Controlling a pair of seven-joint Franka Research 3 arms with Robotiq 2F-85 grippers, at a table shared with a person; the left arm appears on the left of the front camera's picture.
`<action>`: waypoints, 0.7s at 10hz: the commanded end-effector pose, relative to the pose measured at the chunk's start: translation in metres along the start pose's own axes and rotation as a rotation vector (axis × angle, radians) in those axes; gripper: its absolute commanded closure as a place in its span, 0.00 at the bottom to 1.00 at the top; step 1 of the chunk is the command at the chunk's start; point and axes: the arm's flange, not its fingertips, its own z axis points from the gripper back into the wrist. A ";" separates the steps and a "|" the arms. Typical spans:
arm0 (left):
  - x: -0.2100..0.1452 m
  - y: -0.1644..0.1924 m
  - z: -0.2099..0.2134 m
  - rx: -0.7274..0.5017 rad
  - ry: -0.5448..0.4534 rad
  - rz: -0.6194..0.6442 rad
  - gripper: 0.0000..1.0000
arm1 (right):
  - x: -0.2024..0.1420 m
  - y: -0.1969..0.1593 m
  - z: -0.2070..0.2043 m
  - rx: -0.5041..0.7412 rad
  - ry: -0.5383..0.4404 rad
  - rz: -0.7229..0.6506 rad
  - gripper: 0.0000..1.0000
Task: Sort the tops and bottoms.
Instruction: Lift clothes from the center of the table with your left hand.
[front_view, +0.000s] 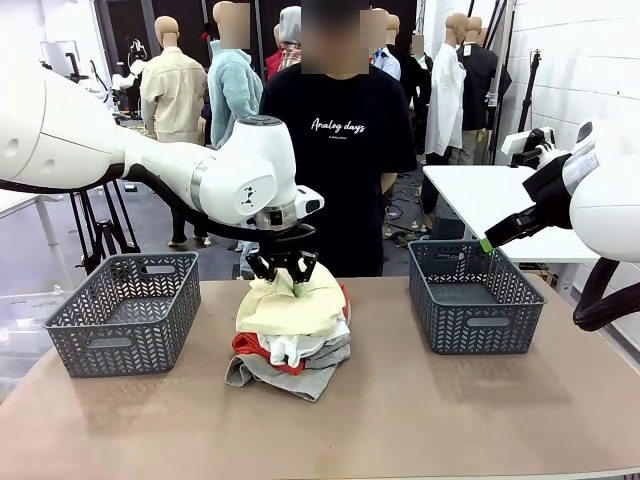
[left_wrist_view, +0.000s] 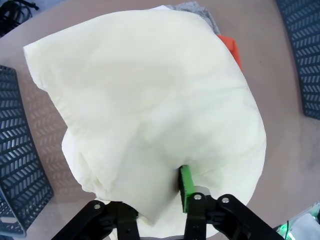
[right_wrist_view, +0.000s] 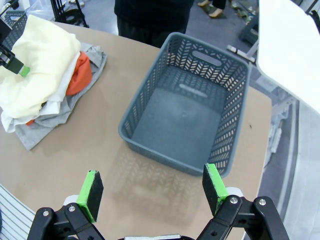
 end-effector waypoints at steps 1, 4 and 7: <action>-0.006 0.002 -0.007 0.023 -0.010 0.031 1.00 | 0.000 -0.001 -0.001 0.002 -0.001 0.002 0.00; -0.004 0.004 -0.005 0.023 -0.019 0.031 1.00 | 0.000 -0.001 -0.001 0.002 -0.001 0.002 0.00; -0.005 0.006 0.002 0.047 0.008 0.046 1.00 | 0.000 -0.001 -0.001 0.002 -0.001 0.002 0.00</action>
